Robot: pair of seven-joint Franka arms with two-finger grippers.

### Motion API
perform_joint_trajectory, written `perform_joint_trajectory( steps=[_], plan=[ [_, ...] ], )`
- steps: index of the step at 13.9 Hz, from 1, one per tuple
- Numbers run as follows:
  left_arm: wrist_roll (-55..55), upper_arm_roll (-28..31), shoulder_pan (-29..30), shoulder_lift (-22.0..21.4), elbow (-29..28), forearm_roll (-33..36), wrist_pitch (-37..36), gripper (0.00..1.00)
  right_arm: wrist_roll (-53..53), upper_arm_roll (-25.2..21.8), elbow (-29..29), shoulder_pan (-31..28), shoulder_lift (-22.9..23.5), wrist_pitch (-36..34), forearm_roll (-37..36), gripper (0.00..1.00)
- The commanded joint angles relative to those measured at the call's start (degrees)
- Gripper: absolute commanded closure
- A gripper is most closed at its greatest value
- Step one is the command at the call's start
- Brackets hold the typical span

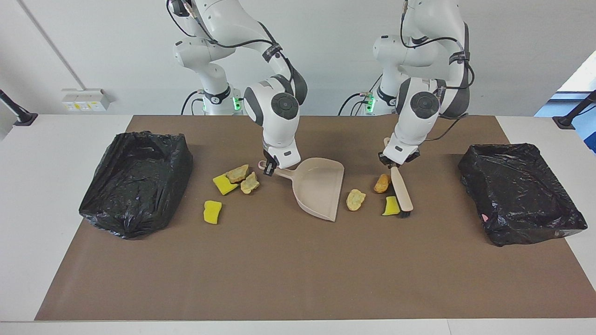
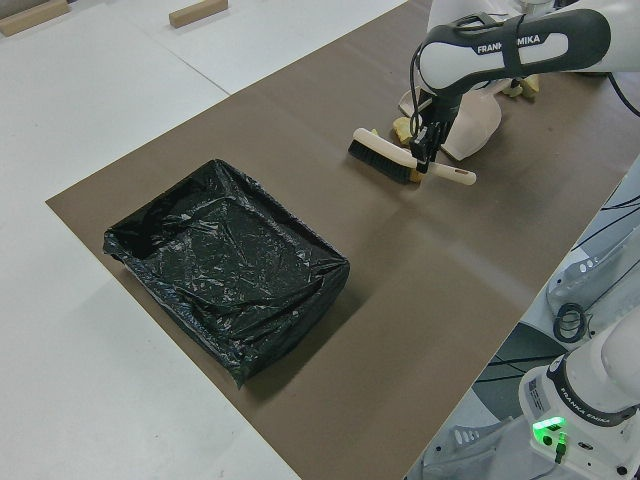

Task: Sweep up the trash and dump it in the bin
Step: 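Sweep the debris into the dustpan with the brush in the left gripper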

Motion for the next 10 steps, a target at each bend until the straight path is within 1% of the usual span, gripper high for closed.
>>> perform_joint_trajectory(
  steps=[1, 2, 4, 6, 8, 10],
  plan=[
    [2.4, 0.4, -4.0, -0.4, 0.8, -3.2, 0.6, 1.0, 0.5, 0.2, -0.9, -0.5, -0.4, 0.0, 0.9, 1.0],
    [2.5, 0.4, -5.4, -0.3, 1.8, -5.3, 0.5, 1.0, 0.5, 0.2, -0.9, -0.5, -0.4, 0.0, 0.9, 1.0],
    [2.6, 0.4, -7.3, -0.5, 3.0, -6.3, 0.1, 1.0, 0.5, 0.2, -0.8, -0.5, -0.4, -0.4, 0.9, 1.0],
    [1.5, 0.2, -7.1, -2.5, 4.1, -6.4, -1.7, 1.0, 0.4, 0.2, -0.8, -0.6, -0.4, -0.4, 0.9, 1.0],
    [1.6, 0.9, -6.6, -5.9, 4.3, -6.4, -6.2, 1.0, 0.3, 0.2, -0.8, -0.7, -0.4, -0.4, 0.9, 1.0],
    [1.2, 1.1, -5.3, -8.9, 4.0, -6.4, -13.4, 1.0, 0.2, 0.2, -0.8, -0.7, -0.4, -0.4, 0.8, 1.0]
  ],
)
